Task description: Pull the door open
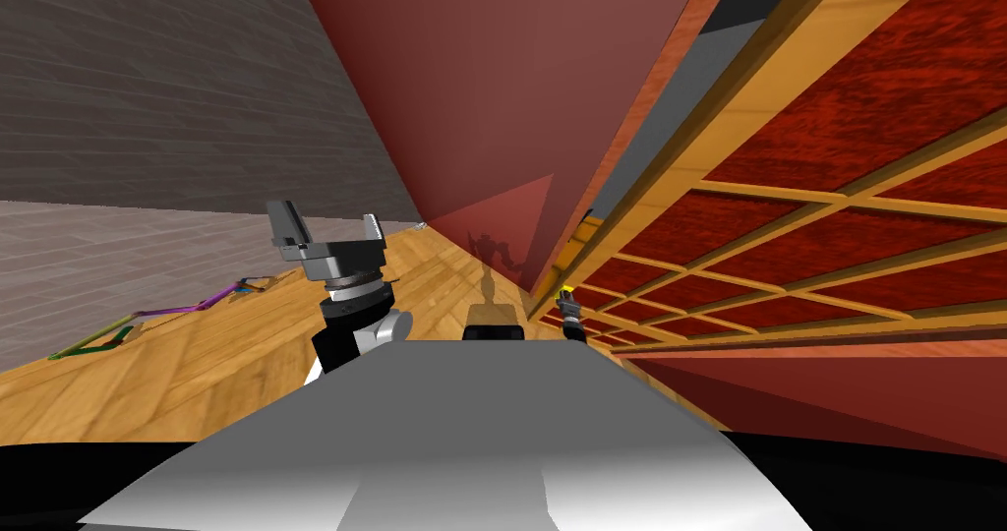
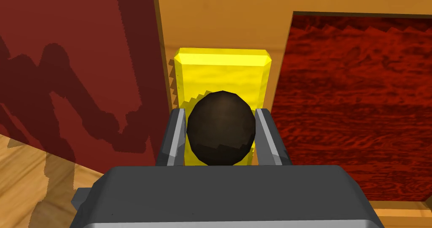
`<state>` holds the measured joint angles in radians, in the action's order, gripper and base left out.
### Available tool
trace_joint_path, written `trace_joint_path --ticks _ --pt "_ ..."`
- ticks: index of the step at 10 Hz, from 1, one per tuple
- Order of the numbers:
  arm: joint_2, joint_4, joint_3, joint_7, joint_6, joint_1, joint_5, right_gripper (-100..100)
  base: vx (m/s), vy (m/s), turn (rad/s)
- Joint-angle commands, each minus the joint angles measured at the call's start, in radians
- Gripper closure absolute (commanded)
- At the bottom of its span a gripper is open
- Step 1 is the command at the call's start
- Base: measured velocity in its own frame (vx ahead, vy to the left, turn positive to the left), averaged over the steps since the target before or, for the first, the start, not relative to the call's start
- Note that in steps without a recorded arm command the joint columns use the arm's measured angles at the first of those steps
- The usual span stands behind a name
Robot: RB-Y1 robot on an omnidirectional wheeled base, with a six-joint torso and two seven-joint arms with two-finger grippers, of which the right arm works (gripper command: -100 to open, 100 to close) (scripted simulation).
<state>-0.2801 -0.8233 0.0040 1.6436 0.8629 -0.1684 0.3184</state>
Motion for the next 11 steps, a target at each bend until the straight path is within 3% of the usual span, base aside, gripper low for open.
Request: trace_joint_path --ticks 1,5,6,11 --pt "-0.011 0.002 0.020 0.023 0.019 -0.010 -0.014 100 -0.237 -0.028 0.085" --pt "-0.046 -0.009 0.067 0.079 0.054 -0.042 -0.048 100 -0.252 -0.026 0.094" --pt "-0.041 -0.007 0.061 0.069 0.045 -0.038 -0.044 100 -0.090 -0.001 0.015" --pt "-0.088 0.000 0.108 0.134 0.116 -0.082 -0.077 100 -0.207 -0.031 0.122"
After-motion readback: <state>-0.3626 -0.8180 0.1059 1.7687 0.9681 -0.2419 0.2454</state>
